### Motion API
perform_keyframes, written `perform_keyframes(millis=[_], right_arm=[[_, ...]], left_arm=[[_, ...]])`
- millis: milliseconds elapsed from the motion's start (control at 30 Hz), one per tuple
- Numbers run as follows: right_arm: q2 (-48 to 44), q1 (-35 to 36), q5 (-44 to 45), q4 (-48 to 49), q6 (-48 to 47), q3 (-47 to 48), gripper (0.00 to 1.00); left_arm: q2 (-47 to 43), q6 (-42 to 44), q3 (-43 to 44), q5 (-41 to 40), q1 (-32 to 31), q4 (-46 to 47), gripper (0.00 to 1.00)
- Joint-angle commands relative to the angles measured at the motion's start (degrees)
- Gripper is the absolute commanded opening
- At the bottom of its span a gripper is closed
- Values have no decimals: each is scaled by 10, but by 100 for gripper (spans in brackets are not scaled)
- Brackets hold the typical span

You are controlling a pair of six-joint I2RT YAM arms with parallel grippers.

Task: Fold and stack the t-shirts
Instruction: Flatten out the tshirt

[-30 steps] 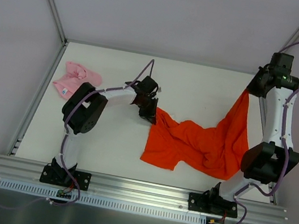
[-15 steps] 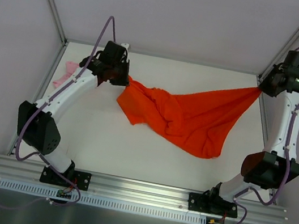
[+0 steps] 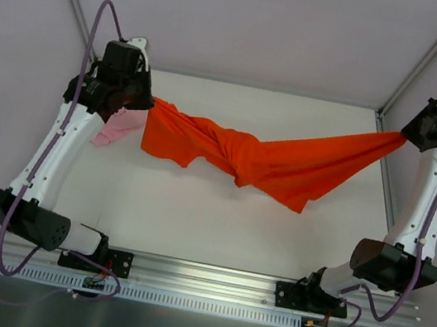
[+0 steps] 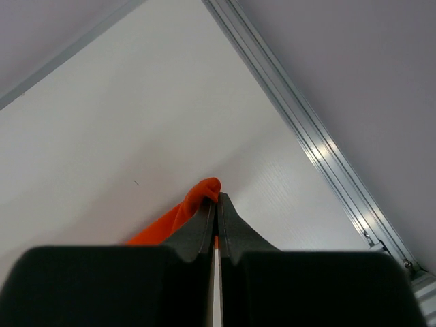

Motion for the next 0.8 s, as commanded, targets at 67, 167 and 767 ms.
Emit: perform_keyframes(millis=[67, 167, 767], right_arm=[[-31, -19, 22, -10, 9, 41, 1], [-39, -23, 32, -18, 9, 45, 1], [35, -32, -67, -22, 1, 90, 1]], left_arm=[[-69, 21, 49, -38, 36, -45, 0], [-93, 16, 55, -50, 55, -61, 0], [-31, 8, 9, 142, 136, -22, 0]])
